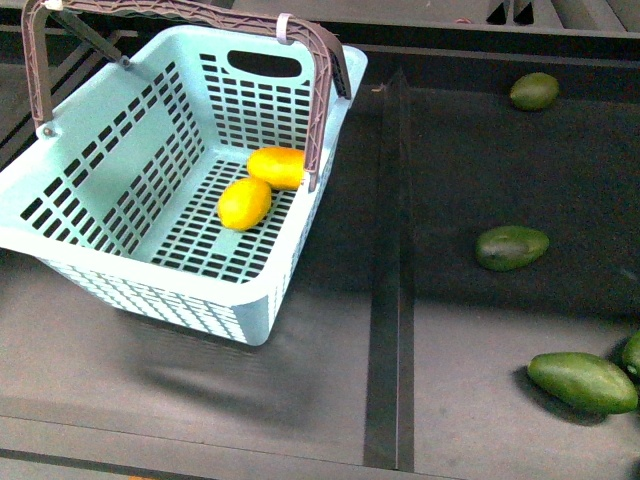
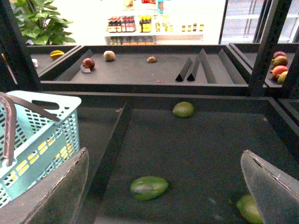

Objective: Pick lemon and mango into basket

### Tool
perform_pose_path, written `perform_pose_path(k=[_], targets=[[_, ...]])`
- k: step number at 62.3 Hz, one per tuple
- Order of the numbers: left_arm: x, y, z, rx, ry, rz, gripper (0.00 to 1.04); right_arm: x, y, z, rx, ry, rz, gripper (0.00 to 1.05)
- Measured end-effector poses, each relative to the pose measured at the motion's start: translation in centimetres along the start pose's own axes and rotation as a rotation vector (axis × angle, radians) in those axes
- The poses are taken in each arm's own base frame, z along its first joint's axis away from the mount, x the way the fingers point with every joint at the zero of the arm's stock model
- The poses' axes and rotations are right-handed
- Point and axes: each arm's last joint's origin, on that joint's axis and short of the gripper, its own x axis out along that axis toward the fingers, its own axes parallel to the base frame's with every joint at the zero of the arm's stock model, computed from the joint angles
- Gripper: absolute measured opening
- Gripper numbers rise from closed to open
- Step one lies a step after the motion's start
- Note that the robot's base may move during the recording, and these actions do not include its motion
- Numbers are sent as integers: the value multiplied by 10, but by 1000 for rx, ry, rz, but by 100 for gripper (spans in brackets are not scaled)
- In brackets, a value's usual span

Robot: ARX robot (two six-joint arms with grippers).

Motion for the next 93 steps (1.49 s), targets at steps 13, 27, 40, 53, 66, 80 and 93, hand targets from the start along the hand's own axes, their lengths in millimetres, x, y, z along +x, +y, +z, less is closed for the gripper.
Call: perform_pose_path(k=[13, 27, 40, 53, 66, 80, 93], targets=[[-11, 0, 4, 0, -11, 0, 3, 0, 0, 0, 0, 0, 0, 96], [-21, 0, 4, 0, -16, 0, 3, 0, 0, 0, 0, 0, 0, 96], [-26, 0, 4, 0, -16, 0, 3, 0, 0, 0, 0, 0, 0, 96], [-39, 0, 1, 0, -8, 0, 3, 0, 0, 0, 0, 0, 0, 96], [-39, 0, 1, 0, -11, 0, 3, 0, 0, 0, 0, 0, 0, 96], [-39, 0, 1, 0, -11, 0, 3, 0, 0, 0, 0, 0, 0, 96], [-39, 0, 1, 0, -11, 0, 8, 0, 0, 0, 0, 0, 0, 96]])
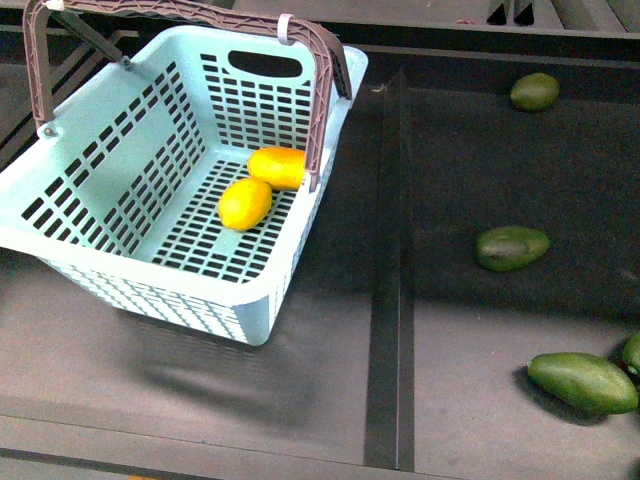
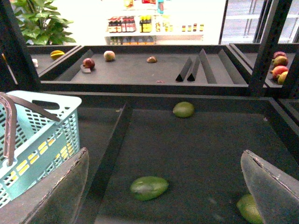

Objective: Pick lemon and mango into basket

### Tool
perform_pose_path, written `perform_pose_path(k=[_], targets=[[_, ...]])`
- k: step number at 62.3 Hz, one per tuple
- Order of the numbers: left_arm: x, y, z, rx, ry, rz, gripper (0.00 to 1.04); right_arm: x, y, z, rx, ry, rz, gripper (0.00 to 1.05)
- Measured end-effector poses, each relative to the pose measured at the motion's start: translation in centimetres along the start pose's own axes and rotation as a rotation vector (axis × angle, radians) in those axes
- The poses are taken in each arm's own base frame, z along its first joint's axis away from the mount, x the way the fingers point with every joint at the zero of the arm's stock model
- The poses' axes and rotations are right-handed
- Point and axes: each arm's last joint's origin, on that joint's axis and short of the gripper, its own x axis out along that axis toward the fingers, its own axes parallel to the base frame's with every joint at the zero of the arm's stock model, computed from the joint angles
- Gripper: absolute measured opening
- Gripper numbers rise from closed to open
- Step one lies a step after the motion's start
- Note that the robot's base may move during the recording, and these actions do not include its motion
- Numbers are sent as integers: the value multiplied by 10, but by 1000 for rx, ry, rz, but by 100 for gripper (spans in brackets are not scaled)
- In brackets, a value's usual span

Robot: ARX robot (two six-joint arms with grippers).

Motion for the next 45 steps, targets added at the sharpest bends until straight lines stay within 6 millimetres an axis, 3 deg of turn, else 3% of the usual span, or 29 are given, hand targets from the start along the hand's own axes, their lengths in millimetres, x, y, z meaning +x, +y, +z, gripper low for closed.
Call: perform_pose_path(k=[27, 45], targets=[[0, 0, 0, 0, 0, 0, 98, 0, 0, 0, 0, 0, 0, 96], [0, 0, 0, 2, 0, 0, 98, 0, 0, 0, 0, 0, 0, 96]])
